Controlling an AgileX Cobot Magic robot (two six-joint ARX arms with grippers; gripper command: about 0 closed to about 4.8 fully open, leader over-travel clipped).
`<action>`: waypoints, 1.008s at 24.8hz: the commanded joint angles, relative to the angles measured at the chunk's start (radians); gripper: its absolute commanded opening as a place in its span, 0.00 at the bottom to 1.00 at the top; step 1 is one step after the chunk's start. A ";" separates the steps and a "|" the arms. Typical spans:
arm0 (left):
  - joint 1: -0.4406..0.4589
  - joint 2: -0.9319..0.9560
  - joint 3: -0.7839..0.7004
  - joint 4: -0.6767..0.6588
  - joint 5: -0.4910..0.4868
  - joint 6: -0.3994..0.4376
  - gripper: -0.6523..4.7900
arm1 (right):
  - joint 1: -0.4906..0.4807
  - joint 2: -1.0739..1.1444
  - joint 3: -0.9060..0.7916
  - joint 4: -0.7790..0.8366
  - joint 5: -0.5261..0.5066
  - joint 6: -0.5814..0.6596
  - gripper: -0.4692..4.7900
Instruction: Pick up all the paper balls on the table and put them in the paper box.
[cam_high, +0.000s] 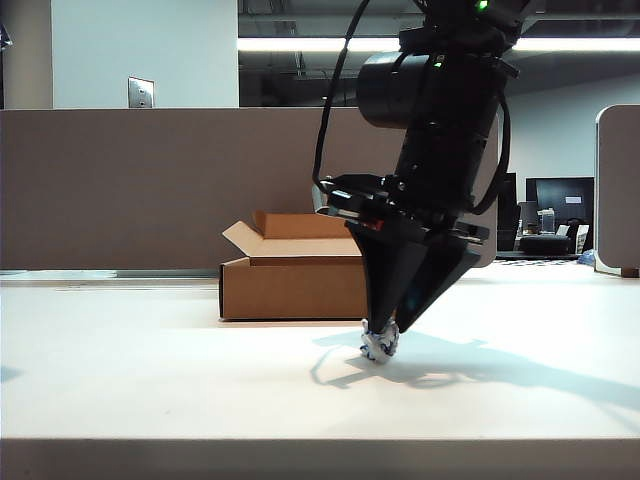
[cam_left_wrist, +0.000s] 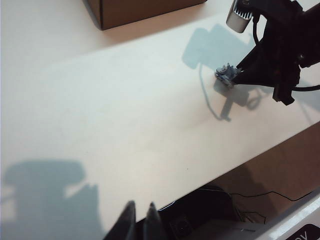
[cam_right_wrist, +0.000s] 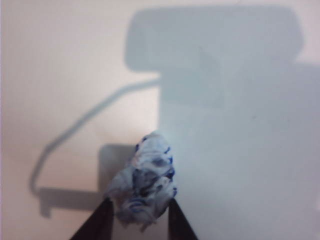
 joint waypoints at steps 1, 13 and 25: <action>0.001 -0.002 0.000 0.010 -0.002 0.002 0.17 | 0.002 -0.004 0.003 0.027 -0.005 0.002 0.36; 0.001 -0.002 0.000 -0.009 -0.002 0.002 0.17 | 0.003 0.053 0.004 0.031 -0.006 0.004 0.35; 0.001 -0.002 0.000 -0.005 -0.003 0.002 0.16 | 0.002 0.049 0.040 0.057 -0.006 -0.012 0.16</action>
